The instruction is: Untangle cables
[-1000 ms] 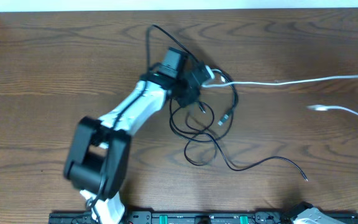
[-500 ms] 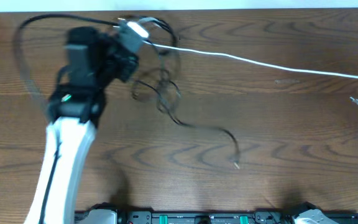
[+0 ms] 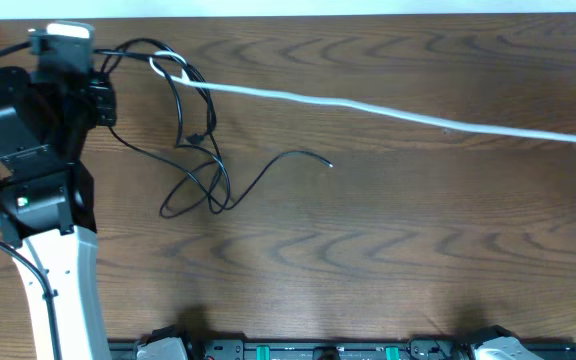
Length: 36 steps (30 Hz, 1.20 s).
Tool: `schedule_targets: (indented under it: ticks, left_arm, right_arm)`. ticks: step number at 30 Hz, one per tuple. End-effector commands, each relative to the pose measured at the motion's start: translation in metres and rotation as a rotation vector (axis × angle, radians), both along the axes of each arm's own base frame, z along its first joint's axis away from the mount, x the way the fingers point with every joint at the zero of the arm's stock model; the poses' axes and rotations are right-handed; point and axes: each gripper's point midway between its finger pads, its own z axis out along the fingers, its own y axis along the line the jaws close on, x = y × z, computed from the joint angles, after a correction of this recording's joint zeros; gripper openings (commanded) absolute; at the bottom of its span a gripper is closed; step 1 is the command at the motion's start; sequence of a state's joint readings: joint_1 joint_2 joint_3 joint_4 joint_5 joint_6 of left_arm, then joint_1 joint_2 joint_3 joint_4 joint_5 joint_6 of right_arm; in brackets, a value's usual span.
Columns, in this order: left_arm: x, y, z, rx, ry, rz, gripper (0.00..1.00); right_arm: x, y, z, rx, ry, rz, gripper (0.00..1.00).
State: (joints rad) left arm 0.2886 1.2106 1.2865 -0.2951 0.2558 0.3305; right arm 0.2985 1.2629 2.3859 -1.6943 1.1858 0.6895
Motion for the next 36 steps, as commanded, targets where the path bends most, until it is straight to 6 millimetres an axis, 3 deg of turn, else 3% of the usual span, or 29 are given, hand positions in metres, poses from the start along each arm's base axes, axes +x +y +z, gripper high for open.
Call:
schedule_targets:
  ticks: [1, 3, 9, 12, 16, 19, 23, 26, 28, 31, 33, 36]
  left_arm:
    - [0.0, 0.02, -0.005, -0.115, -0.004, 0.099, 0.08]
    - [-0.001, 0.03, -0.006, -0.137, -0.01, 0.139, 0.08]
    - [-0.03, 0.105, -0.008, -0.328, -0.081, 0.543, 0.07]
    - [-0.044, 0.128, -0.014, -0.431, -0.106, 0.646, 0.07]
    - [-0.06, 0.148, -0.02, -0.537, -0.13, 0.746, 0.07]
    - [-0.054, 0.14, -0.019, -0.58, -0.129, 0.686, 0.07]
    - [-0.026, 0.101, -0.009, -0.659, -0.115, 0.424, 0.07]
    - [0.001, 0.05, 0.0, -0.713, -0.089, 0.137, 0.07]
    - [0.018, 0.012, 0.001, -0.734, -0.058, -0.03, 0.07]
    - [0.041, -0.054, -0.013, -0.76, 0.03, -0.228, 0.08]
    - [0.051, -0.102, -0.025, -0.761, 0.094, -0.358, 0.07]
    - [0.048, -0.184, -0.039, -0.712, 0.169, -0.635, 0.08]
  right_arm:
    - [-0.016, -0.013, 0.006, -0.005, -0.052, -0.103, 0.01]
    - [-0.021, -0.018, 0.007, 0.001, -0.07, -0.145, 0.01]
    - [-0.05, -0.037, 0.01, 0.059, -0.222, -0.334, 0.01]
    - [-0.068, -0.044, 0.011, 0.079, -0.305, -0.427, 0.01]
    - [-0.084, -0.049, 0.011, 0.095, -0.365, -0.503, 0.01]
    - [-0.083, -0.049, 0.009, 0.118, -0.376, -0.494, 0.01]
    - [-0.066, -0.045, 0.002, 0.174, -0.358, -0.427, 0.01]
    - [-0.036, -0.036, -0.008, 0.248, -0.308, -0.311, 0.01]
    - [-0.005, -0.025, -0.013, 0.285, -0.237, -0.175, 0.02]
    - [0.05, 0.004, -0.019, 0.325, -0.12, 0.098, 0.01]
    - [0.088, 0.033, -0.026, 0.345, -0.03, 0.324, 0.02]
    - [0.128, 0.074, -0.041, 0.374, 0.092, 0.61, 0.01]
